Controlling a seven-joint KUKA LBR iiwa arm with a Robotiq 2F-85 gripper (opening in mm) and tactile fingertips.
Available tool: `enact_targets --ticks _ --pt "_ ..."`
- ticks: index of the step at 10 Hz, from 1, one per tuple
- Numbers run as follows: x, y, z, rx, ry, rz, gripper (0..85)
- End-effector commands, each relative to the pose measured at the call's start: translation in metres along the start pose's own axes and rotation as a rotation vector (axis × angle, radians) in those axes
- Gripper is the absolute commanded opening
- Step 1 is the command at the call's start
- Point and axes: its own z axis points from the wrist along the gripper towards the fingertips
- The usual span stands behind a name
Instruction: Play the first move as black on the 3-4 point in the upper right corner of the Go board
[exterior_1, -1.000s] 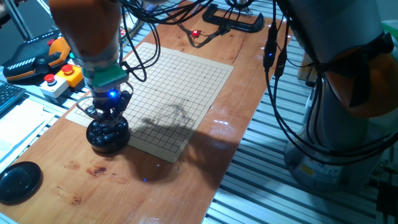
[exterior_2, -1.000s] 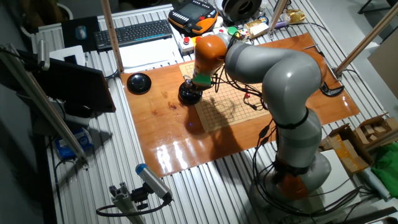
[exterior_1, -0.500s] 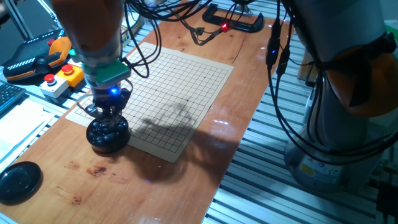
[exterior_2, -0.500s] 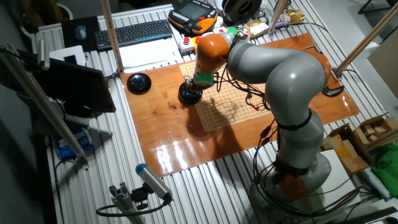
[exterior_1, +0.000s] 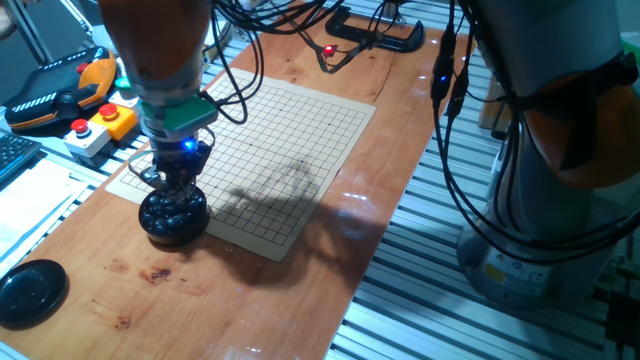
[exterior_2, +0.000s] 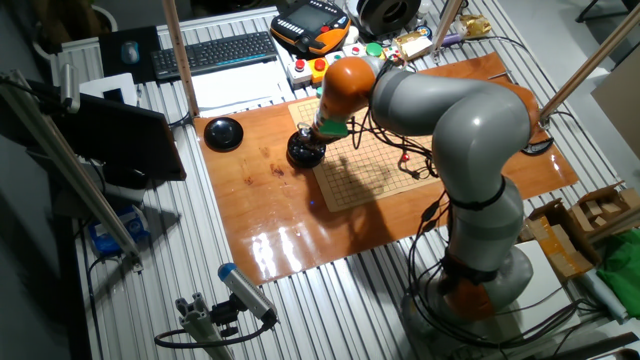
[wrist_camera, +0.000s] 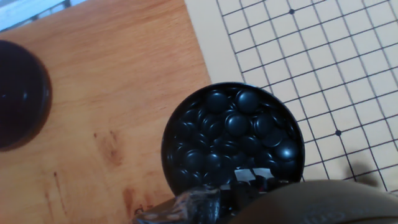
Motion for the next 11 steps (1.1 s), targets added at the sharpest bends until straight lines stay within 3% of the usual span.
enact_targets --ticks 1,2,8,11 --pt "0.0000 0.0003 0.0003 -0.009 0.001 -0.006 0.7" --pt "-0.0002 0.0000 0.0004 -0.024 0.005 -0.006 0.7" --pt "-0.0013 0.0011 0.0028 -0.021 0.003 0.059 0.7" --pt "0.0016 0.0027 -0.0009 -0.002 0.036 0.093 0.7"
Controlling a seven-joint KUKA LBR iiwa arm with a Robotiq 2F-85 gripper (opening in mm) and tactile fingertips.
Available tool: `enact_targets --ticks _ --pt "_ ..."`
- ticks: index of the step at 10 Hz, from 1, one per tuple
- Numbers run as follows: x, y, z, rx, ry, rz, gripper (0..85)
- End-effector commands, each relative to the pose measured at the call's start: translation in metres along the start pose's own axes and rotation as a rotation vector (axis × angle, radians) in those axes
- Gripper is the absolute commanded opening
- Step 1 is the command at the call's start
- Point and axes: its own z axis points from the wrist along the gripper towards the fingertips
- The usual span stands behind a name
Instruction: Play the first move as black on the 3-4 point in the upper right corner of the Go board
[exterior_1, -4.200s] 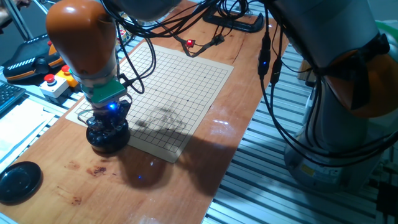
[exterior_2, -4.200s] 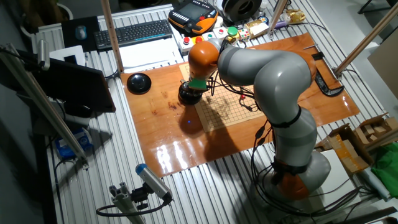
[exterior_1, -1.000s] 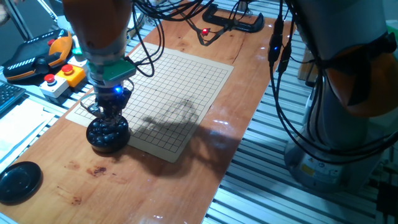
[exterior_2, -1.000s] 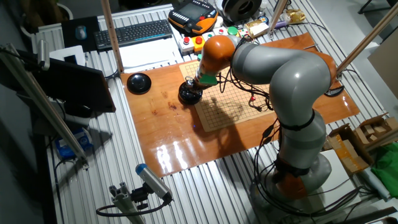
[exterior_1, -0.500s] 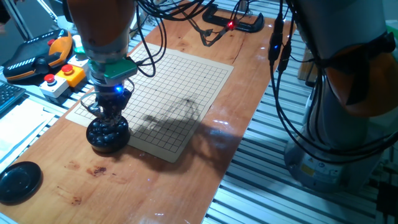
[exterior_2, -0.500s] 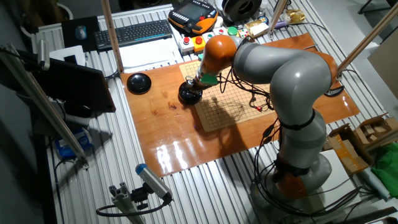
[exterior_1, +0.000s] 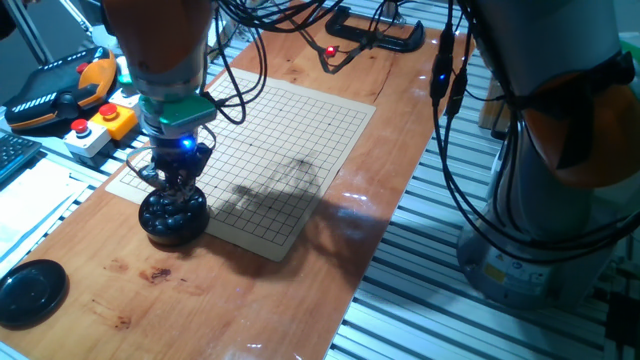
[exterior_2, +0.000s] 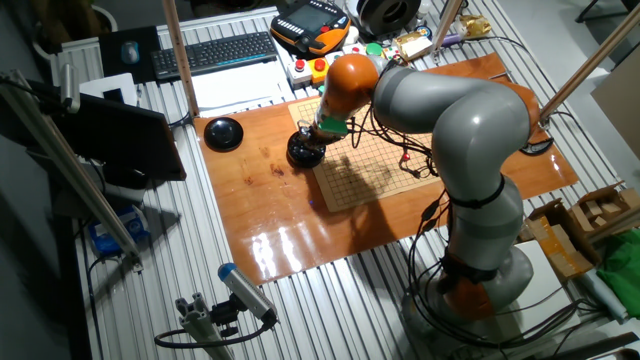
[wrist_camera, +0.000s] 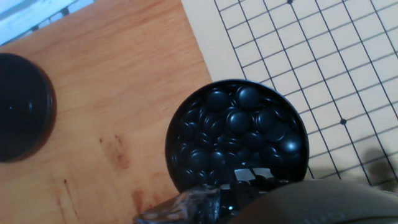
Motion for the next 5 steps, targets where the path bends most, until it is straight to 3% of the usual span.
enact_targets --ticks 1,3,4,5 --pt "0.000 0.000 0.000 0.003 -0.001 0.016 0.7" --pt "-0.007 -0.003 0.004 -0.009 -0.023 0.056 0.7" --pt "-0.013 -0.008 0.004 -0.007 -0.026 0.066 0.7" --pt "-0.016 -0.012 0.004 -0.029 -0.018 0.114 0.7"
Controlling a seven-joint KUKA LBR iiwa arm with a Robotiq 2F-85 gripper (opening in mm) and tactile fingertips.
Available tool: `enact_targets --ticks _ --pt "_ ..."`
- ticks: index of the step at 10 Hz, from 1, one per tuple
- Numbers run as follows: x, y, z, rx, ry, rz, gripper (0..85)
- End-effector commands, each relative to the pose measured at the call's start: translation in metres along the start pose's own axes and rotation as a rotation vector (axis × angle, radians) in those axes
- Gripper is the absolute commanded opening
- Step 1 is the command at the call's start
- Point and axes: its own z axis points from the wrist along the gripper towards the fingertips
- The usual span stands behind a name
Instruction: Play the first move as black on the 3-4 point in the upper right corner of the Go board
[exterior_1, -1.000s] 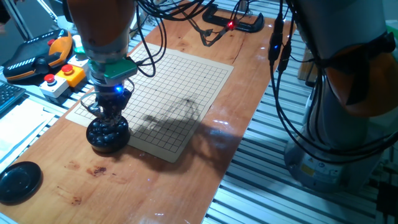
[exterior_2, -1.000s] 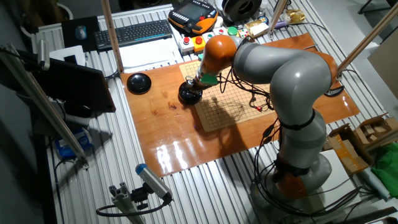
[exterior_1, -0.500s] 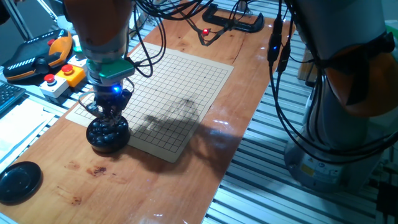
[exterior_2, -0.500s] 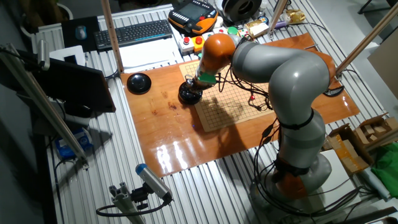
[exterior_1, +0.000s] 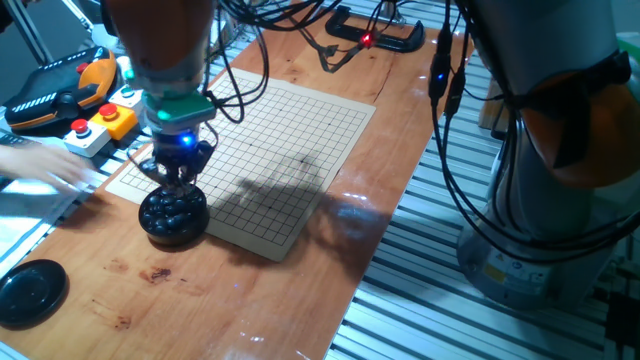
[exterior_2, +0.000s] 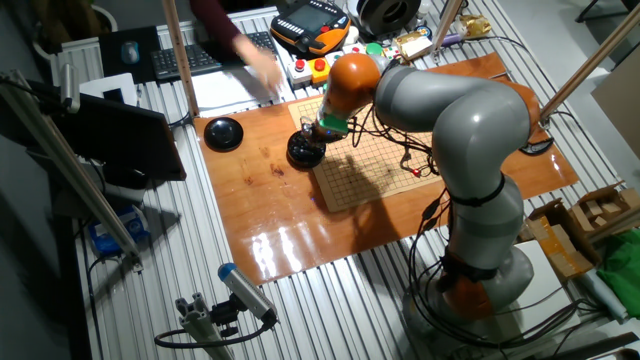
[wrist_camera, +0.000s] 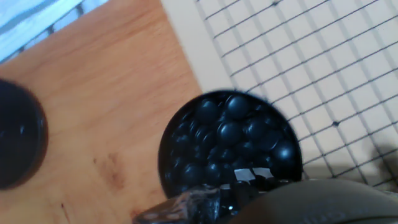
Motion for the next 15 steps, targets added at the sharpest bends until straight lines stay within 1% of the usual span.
enact_targets --ticks 1,2,3,4,6,7,11,13,15 --pt "0.0002 -0.0013 -0.0024 0.003 -0.003 0.042 0.7" --pt "0.0012 -0.0013 -0.0045 0.013 -0.010 0.064 0.7" --pt "0.0004 -0.0019 -0.0056 0.038 -0.028 0.042 0.7" --pt "0.0004 -0.0017 -0.0056 0.042 -0.034 0.037 0.7" --pt "-0.0015 -0.0035 -0.0055 0.038 -0.034 0.036 0.7" --pt "-0.0021 -0.0046 -0.0063 0.020 -0.024 0.031 0.7" --pt "-0.0018 -0.0046 -0.0065 0.041 -0.039 -0.010 0.7" --pt "-0.0021 -0.0049 -0.0059 0.043 -0.042 -0.015 0.7" --pt "-0.0015 -0.0052 -0.0070 0.047 -0.033 -0.015 0.7"
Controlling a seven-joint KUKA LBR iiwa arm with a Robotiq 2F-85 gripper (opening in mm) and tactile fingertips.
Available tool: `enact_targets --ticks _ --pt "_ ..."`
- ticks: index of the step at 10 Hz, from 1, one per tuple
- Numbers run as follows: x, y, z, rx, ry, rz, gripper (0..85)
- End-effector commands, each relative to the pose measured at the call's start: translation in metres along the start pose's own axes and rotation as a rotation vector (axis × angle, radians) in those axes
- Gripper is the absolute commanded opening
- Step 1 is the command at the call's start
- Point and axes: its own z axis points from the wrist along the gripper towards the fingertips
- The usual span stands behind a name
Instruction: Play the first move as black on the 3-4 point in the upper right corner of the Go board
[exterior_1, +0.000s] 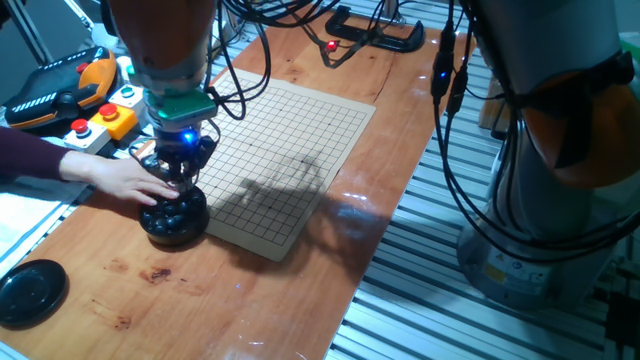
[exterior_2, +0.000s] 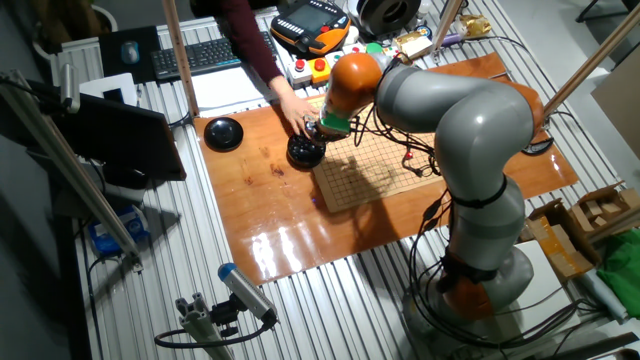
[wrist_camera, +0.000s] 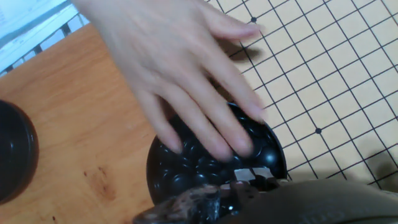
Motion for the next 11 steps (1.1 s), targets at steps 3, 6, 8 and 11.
enact_targets --ticks 3,6,8,11 --pt "0.005 0.002 -0.004 0.016 0.033 -0.010 0.7" --pt "0.020 0.006 -0.015 0.036 0.014 -0.116 0.7" --pt "0.018 0.004 -0.015 0.031 0.019 -0.182 0.7" --pt "0.022 0.004 -0.019 0.031 0.062 -0.259 0.7"
